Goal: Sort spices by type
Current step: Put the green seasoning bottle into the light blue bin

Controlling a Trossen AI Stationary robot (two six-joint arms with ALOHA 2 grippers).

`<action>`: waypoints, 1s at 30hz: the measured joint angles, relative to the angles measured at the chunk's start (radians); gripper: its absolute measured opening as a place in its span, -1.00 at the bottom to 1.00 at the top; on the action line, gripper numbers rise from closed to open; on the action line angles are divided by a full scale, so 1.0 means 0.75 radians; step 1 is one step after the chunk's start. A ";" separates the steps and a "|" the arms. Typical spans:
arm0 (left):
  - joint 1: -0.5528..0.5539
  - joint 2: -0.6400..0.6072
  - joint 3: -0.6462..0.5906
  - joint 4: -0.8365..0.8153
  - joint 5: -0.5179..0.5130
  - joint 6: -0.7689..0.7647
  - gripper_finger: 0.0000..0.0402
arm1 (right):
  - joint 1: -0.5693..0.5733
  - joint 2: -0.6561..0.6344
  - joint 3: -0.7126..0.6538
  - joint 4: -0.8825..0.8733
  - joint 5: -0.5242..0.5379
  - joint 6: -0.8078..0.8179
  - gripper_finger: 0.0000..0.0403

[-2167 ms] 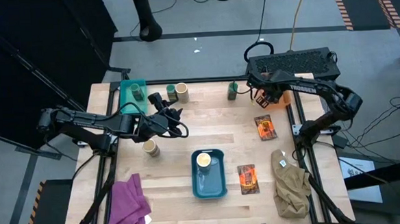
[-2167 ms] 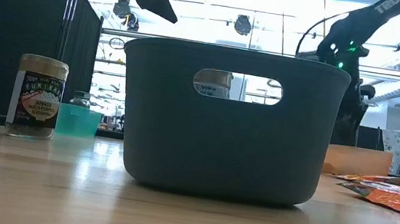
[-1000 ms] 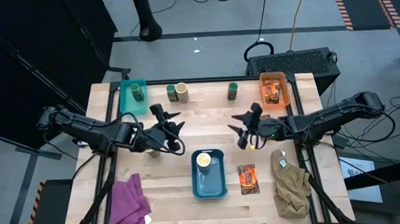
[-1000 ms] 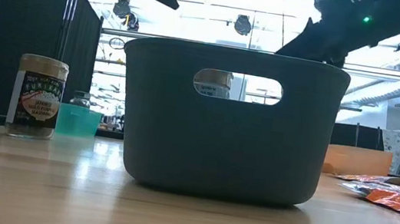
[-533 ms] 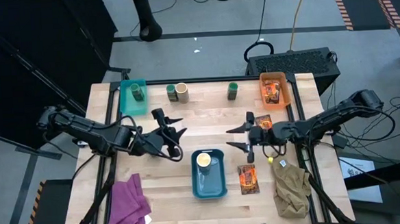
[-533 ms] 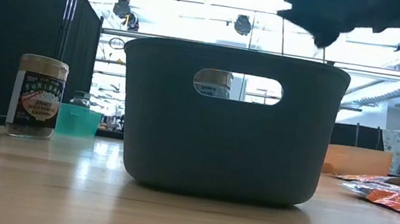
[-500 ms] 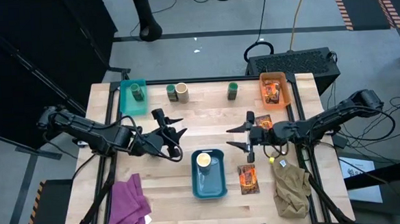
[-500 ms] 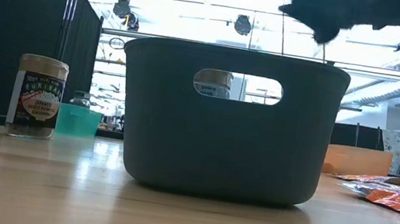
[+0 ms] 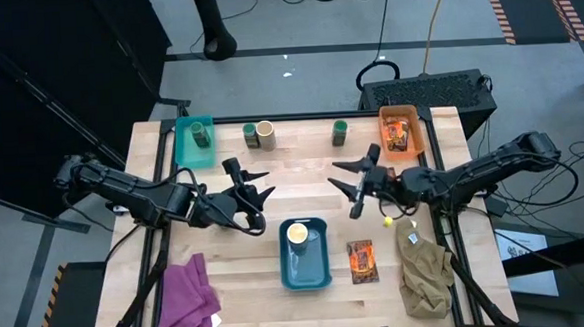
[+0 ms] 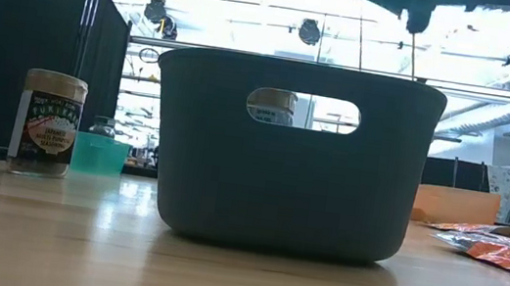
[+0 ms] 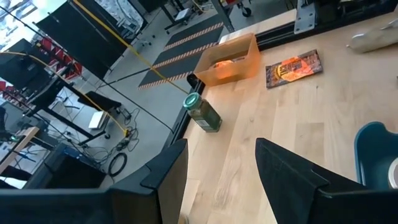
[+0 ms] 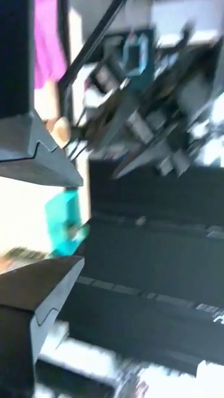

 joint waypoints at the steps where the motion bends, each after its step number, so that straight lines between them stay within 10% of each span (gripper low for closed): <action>1: 0.000 0.000 0.000 -0.005 0.000 0.000 -0.03 | -0.005 0.000 0.000 -0.031 0.030 0.014 -0.13; 13: 0.000 0.000 0.000 -0.004 0.000 0.002 -0.03 | -0.125 0.001 0.106 -0.415 0.580 0.331 -0.13; 19: 0.000 0.000 0.000 0.013 -0.001 0.026 -0.03 | -0.307 0.039 0.454 -1.114 0.545 0.624 -0.13; 30: 0.000 0.000 0.000 -0.001 -0.001 0.027 -0.03 | -0.676 0.232 0.821 -1.767 0.024 0.853 -0.13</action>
